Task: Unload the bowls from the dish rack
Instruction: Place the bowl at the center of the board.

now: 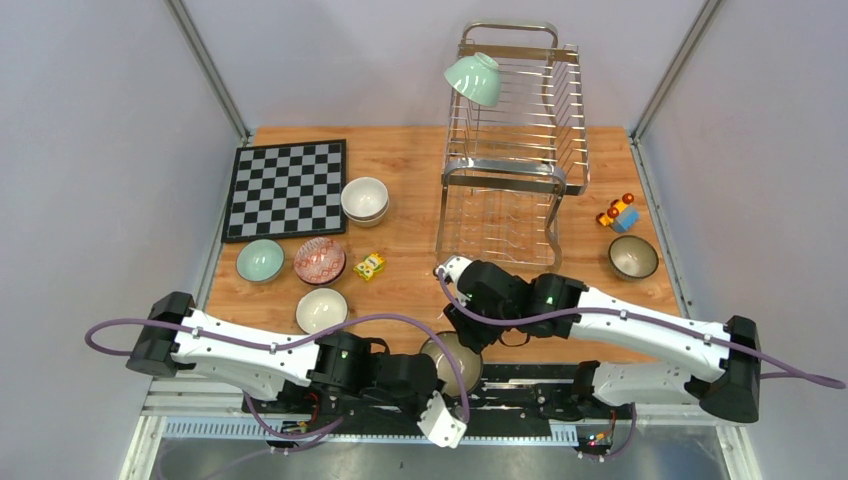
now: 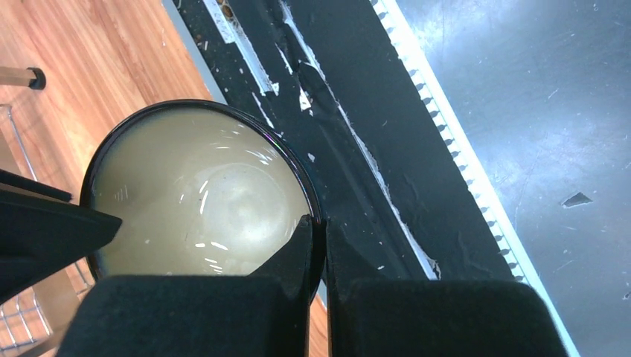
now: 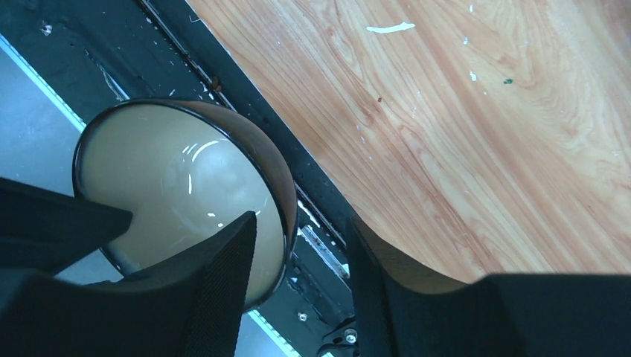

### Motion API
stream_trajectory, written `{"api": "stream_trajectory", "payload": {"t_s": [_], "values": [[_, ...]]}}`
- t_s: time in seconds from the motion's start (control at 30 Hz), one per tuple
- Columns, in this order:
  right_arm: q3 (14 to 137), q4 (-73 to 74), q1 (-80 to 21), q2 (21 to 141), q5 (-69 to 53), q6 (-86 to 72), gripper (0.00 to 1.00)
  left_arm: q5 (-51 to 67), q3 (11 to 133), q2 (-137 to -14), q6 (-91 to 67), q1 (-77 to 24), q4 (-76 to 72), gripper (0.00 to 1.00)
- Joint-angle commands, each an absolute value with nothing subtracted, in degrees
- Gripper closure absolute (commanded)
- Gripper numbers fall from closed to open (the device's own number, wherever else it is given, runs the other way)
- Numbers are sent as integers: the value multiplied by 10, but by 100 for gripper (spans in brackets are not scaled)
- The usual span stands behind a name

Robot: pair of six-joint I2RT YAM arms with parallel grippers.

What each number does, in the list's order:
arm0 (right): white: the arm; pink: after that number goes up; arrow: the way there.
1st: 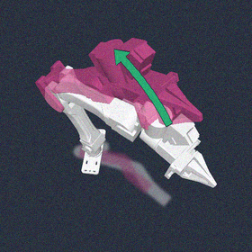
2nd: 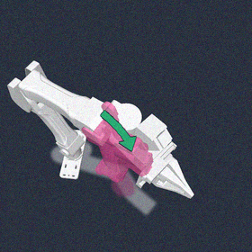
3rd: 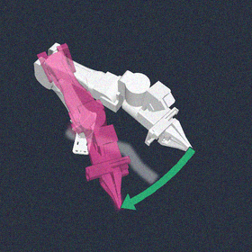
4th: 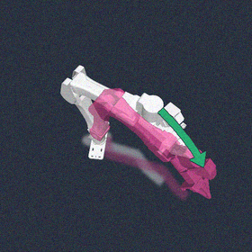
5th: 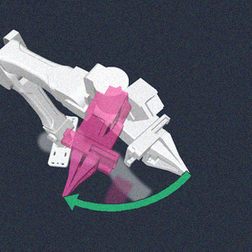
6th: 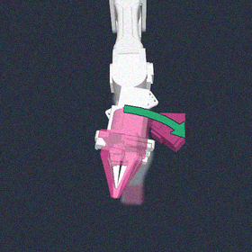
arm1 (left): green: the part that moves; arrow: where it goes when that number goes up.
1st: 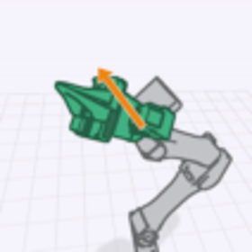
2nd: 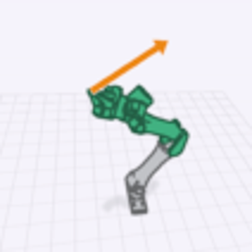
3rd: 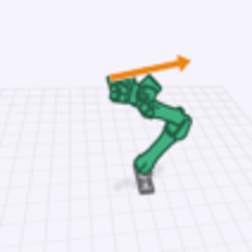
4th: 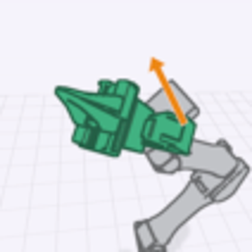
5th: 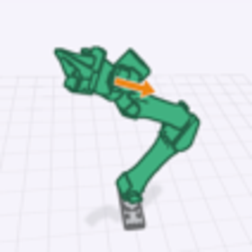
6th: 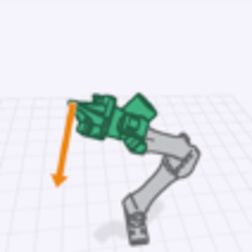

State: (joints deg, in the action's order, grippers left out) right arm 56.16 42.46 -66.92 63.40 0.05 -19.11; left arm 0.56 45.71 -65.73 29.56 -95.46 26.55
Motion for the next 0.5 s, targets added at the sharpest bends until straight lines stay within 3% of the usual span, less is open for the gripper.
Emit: {"api": "stream_trajectory", "payload": {"t_s": [0.0, 0.13, 0.47], "values": [[553, 416, -685, 648, 9, -209, 52, 1, 460, -643, 291, -960, 210, 100], [548, 413, -690, 655, 9, -211, 58, 1, 457, -646, 277, -960, 208, 100], [529, 419, -704, 672, -3, -206, 63, 2, 448, -641, 262, -960, 191, 100]]}}
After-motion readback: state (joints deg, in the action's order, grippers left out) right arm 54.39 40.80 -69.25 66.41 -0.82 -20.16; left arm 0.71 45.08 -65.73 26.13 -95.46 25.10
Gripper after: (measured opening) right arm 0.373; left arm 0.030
